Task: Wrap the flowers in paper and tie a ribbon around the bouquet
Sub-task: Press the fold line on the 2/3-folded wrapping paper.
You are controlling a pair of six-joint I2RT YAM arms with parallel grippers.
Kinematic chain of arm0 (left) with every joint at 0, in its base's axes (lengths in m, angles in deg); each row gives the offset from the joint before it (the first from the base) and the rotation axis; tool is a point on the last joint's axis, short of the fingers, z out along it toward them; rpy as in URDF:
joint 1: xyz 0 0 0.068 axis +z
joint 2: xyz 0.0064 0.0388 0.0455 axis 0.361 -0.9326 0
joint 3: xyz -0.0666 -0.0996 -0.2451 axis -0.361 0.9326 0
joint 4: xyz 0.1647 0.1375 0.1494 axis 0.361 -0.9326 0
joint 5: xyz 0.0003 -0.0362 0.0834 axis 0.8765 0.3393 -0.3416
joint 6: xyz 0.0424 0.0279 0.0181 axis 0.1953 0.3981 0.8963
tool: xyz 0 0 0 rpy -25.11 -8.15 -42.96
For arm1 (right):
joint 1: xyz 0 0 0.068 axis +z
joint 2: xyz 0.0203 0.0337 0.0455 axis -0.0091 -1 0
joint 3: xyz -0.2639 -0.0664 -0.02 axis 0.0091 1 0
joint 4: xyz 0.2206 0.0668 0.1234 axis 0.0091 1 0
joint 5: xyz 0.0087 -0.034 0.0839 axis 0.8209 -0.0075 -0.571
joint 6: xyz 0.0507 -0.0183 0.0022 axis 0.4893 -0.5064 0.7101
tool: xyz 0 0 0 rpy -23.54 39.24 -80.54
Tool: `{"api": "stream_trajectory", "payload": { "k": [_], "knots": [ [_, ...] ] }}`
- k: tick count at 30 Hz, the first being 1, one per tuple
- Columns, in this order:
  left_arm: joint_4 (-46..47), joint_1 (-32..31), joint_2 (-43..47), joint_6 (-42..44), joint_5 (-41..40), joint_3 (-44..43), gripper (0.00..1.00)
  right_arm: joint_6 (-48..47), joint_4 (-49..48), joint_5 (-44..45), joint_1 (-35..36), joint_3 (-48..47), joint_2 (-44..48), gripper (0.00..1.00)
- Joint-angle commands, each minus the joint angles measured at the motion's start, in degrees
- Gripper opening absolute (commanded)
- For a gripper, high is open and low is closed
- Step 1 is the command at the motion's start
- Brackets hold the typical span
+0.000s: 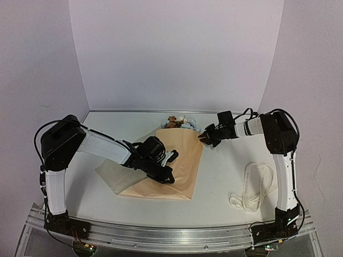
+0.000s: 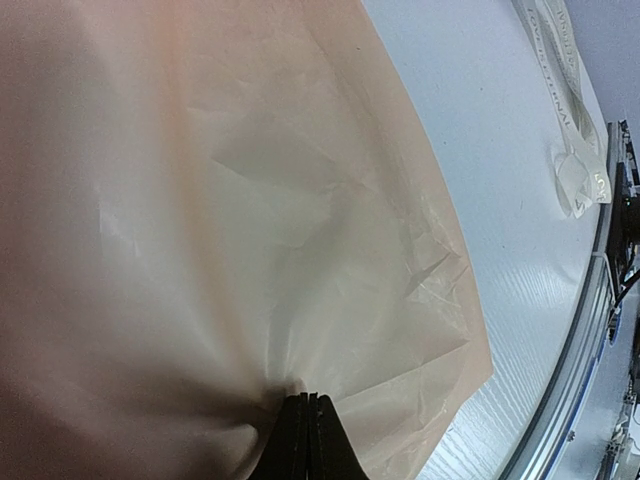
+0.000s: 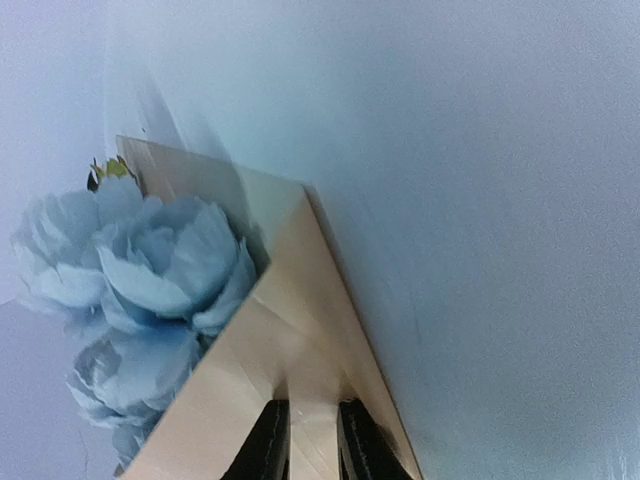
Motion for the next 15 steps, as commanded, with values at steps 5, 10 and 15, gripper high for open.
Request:
{"api": "stream_trajectory", "payload": {
  "k": [5, 10, 15],
  "knots": [
    [-7.7, -0.3, -2.2, 0.9, -1.6, 0.5, 0.03, 0.3, 9.9, -1.1, -4.4, -12.2, -6.6, 0.21],
    [-7.6, 0.2, -0.7, 0.6, -2.5, -0.4, 0.07, -6.2, 17.2, -4.7, -4.5, -12.5, 1.0, 0.26],
    [-7.4, 0.3, 2.0, -0.2, -3.3, -1.8, 0.16, -11.5, 20.4, -7.2, -3.8, -4.4, 12.6, 0.32]
  ]
}}
